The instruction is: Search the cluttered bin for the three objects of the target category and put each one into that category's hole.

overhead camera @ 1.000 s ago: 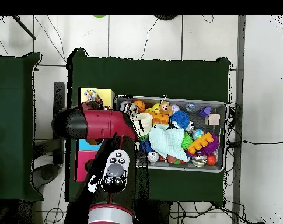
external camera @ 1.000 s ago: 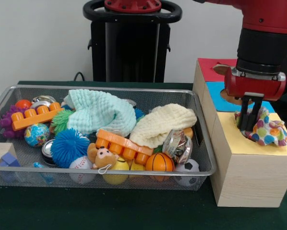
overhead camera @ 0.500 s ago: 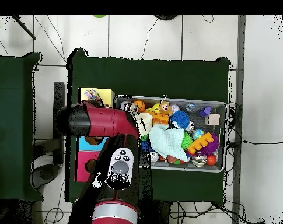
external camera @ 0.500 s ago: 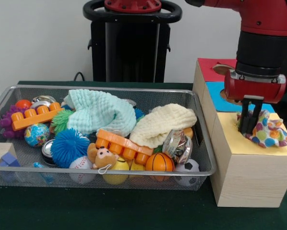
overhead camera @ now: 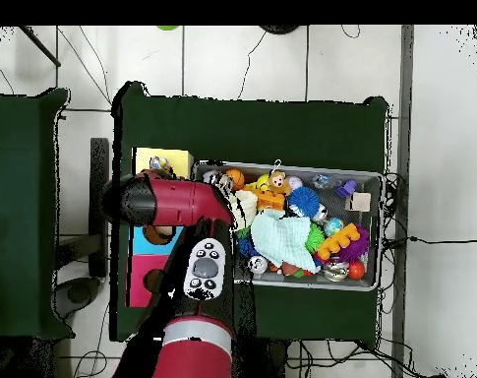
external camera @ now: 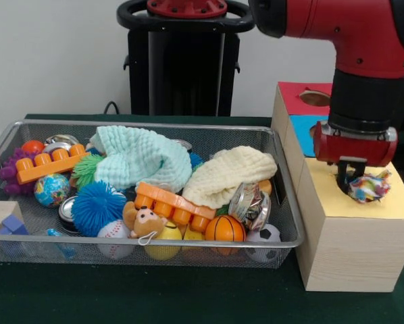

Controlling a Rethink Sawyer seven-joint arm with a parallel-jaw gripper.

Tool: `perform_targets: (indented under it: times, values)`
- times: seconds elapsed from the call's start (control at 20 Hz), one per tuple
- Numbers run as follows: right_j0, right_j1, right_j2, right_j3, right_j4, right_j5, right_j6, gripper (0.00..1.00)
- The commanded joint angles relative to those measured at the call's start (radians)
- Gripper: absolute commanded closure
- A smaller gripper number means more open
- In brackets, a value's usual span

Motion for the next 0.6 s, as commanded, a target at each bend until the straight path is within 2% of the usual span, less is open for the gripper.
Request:
perform_targets:
  times: [0.05,0.35,0.6]
  values:
    - [-0.047,0.163,0.116,0.015,-0.002,-0.052,0.125,1.0]
    - [-0.04,0.136,0.121,0.044,0.002,0.023,0.12,1.0]
    - [-0.053,0.152,0.133,0.039,-0.003,0.024,0.106,1.0]
